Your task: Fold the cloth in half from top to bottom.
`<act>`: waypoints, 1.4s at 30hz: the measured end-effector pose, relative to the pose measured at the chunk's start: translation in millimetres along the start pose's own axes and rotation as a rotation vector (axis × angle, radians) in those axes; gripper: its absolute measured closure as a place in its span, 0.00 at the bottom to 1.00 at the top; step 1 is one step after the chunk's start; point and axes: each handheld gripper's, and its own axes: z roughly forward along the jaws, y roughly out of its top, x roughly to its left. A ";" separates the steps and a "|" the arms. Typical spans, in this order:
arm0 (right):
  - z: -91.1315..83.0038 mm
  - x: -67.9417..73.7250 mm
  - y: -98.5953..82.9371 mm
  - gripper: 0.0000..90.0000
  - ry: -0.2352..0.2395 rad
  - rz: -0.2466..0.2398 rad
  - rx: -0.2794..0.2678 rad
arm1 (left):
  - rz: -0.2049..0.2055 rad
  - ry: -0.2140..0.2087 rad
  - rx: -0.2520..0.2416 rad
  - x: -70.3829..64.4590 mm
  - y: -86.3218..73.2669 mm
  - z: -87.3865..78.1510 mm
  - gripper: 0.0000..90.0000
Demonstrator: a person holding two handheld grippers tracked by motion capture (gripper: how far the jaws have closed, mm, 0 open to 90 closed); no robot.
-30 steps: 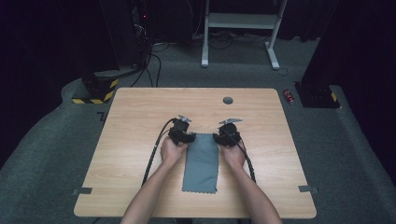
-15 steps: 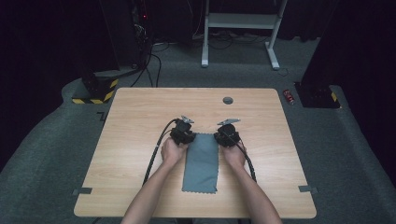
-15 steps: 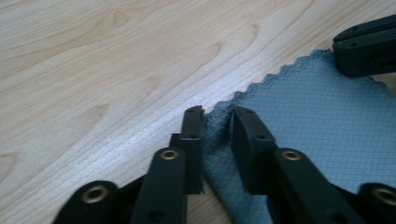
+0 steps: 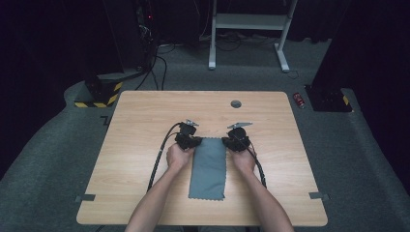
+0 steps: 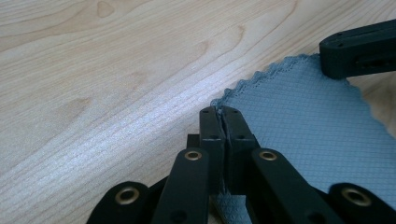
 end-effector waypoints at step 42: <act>-45.4 0.0 67.5 1.00 -0.025 -0.095 -0.112 | 0.018 -0.006 -0.150 6.1 52.4 -50.6 0.98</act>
